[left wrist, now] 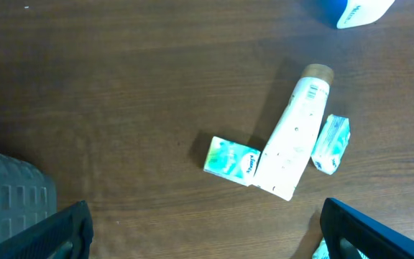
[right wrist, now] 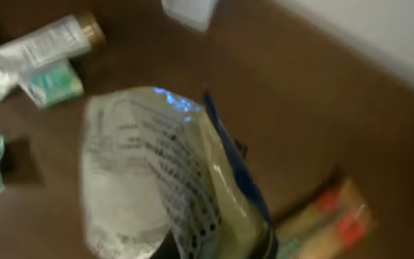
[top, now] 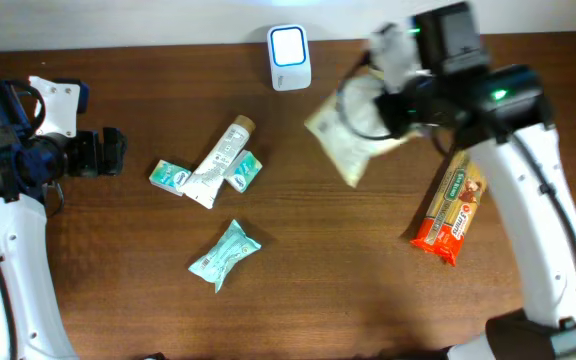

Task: Scan the item barcode
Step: 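Move the wipes bag right and set it beside the snack bag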

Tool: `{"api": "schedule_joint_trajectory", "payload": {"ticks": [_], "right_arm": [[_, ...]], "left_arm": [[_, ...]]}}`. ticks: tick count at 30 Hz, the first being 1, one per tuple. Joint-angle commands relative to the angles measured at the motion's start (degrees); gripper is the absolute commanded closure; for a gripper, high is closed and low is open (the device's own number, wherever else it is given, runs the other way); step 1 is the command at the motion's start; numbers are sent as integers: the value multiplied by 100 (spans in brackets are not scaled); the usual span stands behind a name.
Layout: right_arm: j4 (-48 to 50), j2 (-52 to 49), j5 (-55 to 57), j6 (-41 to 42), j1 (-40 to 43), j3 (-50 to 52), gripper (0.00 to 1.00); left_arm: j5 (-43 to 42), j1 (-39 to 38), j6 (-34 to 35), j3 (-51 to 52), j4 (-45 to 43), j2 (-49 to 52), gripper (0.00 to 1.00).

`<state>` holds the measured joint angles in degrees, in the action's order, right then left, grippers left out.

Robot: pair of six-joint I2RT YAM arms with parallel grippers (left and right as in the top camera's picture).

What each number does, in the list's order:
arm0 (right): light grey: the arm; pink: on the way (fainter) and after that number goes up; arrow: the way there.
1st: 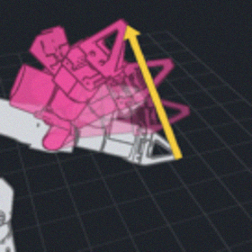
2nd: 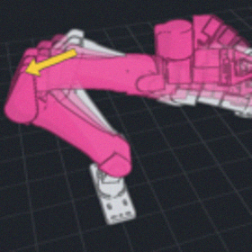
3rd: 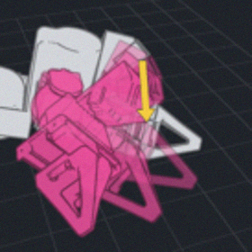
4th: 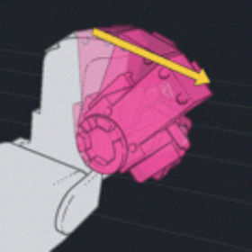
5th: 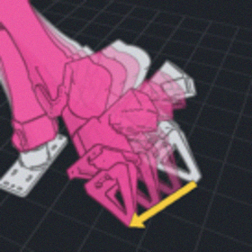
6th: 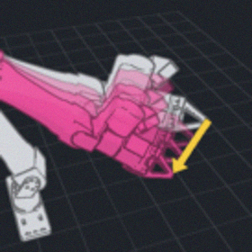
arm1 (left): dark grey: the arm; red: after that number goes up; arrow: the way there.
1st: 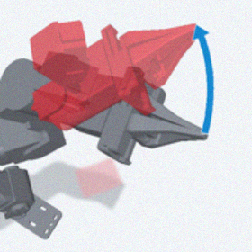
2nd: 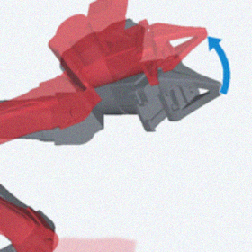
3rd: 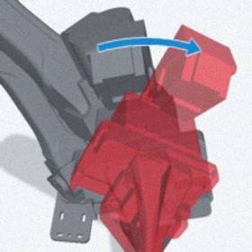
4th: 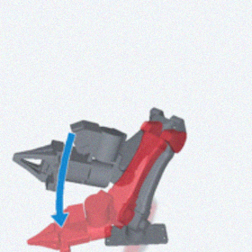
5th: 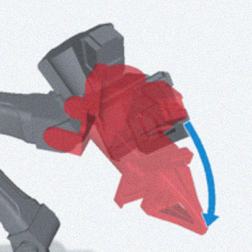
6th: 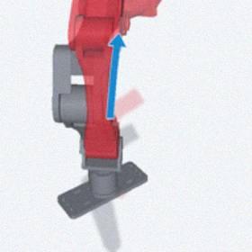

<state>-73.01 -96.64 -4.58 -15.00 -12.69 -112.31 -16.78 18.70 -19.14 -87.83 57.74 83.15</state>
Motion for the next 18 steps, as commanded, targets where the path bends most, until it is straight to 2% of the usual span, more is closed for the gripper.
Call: {"api": "schedule_joint_trajectory", "payload": {"ticks": [1,6,10,11,12,15,18], "right_arm": [[-271,-442,-592,503,850,328,96],[225,-1198,-575,848,1919,1375,96],[269,-1545,-542,848,2354,1738,96],[219,-1541,-560,848,2402,1738,92],[105,-1523,-557,846,2402,1727,71],[-839,-1521,-553,688,2400,1161,54],[-1711,-1521,-726,695,2350,184,44]], "left_arm": [[-83,-15,-68,-15,-4,13,1],[-83,-17,-68,-15,-4,13,1],[-83,-15,-68,-15,-4,13,1],[-83,-17,-68,-15,-4,13,1],[-83,-17,-68,-15,-4,13,1],[-83,-15,-68,-15,-4,13,1],[-83,-17,-68,-15,-4,13,1]]}}
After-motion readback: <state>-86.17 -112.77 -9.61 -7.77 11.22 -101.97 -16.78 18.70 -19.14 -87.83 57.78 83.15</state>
